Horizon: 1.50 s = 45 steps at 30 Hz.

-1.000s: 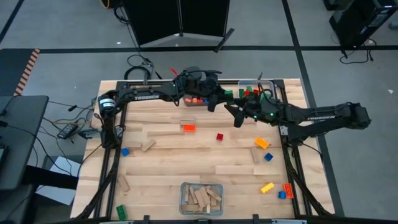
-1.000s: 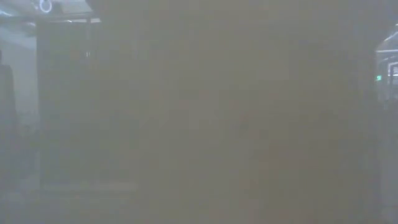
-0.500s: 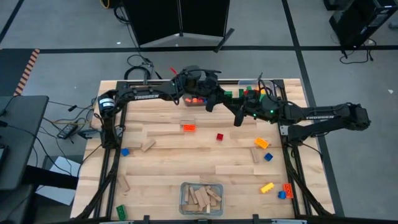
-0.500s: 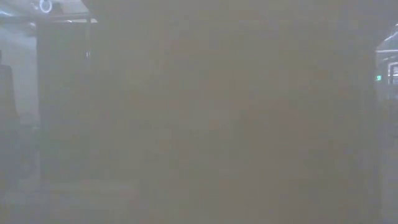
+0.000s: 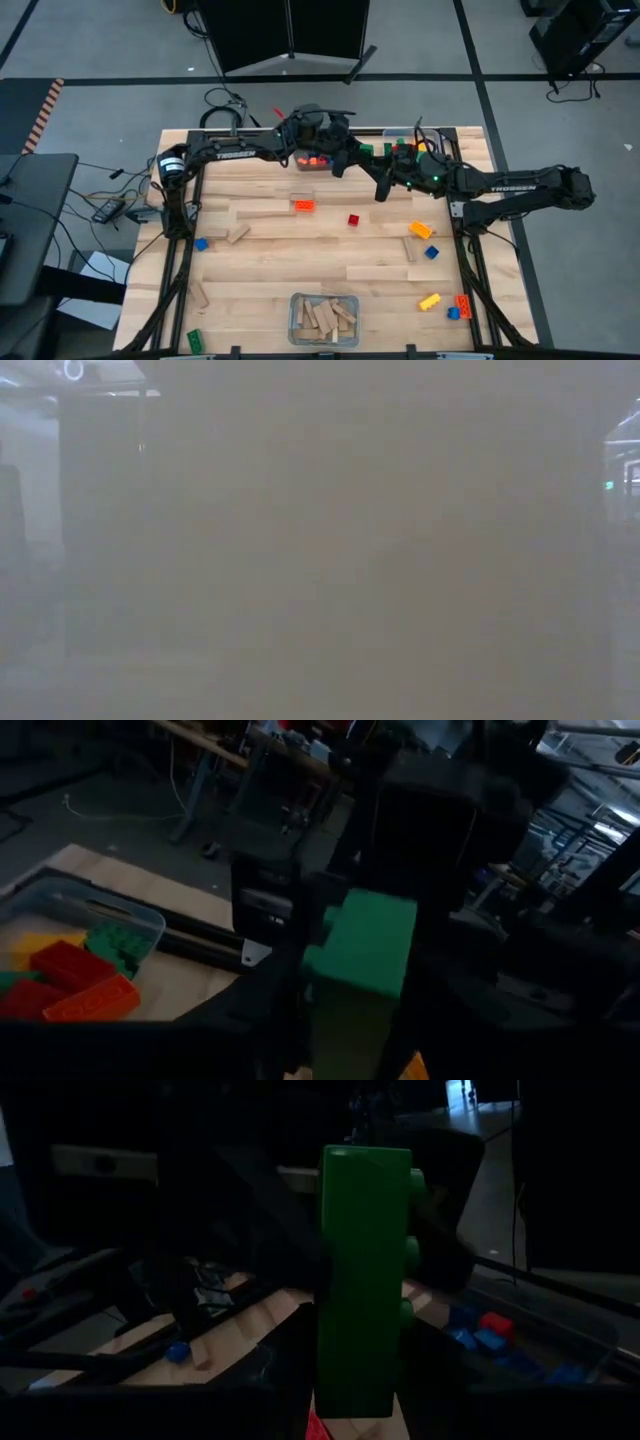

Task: Sort blocks by size
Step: Put the large green game piece into the transparent bin

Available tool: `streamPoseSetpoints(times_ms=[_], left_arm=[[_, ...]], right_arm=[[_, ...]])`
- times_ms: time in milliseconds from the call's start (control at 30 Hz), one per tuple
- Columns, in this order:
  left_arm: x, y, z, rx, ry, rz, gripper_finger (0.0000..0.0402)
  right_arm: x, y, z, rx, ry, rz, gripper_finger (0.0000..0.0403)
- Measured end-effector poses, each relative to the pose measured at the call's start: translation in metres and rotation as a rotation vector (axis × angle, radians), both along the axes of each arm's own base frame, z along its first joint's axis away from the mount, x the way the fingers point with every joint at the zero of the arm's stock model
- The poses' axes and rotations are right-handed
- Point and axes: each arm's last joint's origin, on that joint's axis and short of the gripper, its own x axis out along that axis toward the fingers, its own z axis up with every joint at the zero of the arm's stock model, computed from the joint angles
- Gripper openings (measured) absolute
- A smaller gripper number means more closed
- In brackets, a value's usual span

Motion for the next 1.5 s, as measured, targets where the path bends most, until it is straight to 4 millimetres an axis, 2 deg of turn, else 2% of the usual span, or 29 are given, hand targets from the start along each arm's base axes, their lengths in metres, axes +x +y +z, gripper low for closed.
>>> streamPoseSetpoints(times_ms=[167, 367, 500, 700, 867, 1000, 1167, 1333, 1500], left_arm=[[-0.01, 0.02, 0.009, 0.027, -0.07, -0.008, 0.019], [-0.031, 0.05, 0.024, 0.051, -0.12, 0.037, 0.0191], [-0.046, 0.068, 0.031, 0.048, -0.126, 0.069, 0.0189], [-0.064, 0.087, 0.036, 0.136, -0.096, 0.166, 0.0177], [-0.082, 0.1, 0.037, 0.069, -0.016, 0.212, 0.0176], [-0.093, 0.104, 0.036, 0.013, 0.042, 0.232, 0.0176], [-0.096, 0.105, 0.036, 0.014, 0.056, 0.213, 0.0176], [-0.096, 0.103, 0.036, 0.004, 0.058, 0.164, 0.0176], [-0.096, 0.102, 0.032, -0.019, 0.092, 0.14, 0.0176]], right_arm=[[0.0, -0.002, 0.0, 0.011, 0.0, -0.013, 0.0117], [-0.005, -0.007, -0.001, 0.017, 0.025, -0.048, 0.0116], [-0.017, -0.018, 0.003, 0.082, 0.138, -0.239, 0.0116], [-0.038, -0.043, 0.005, 0.231, 0.412, -0.518, 0.0115], [-0.058, -0.072, -0.016, 0.45, 0.573, -0.747, 0.0115], [-0.067, -0.093, -0.034, 0.567, 0.697, -0.831, 0.0115], [-0.072, -0.117, -0.054, 0.672, 0.785, -0.877, 0.0115], [-0.076, -0.13, -0.07, 0.735, 0.869, -0.913, 0.0126], [-0.078, -0.135, -0.076, 0.738, 0.927, -0.905, 0.0151]])
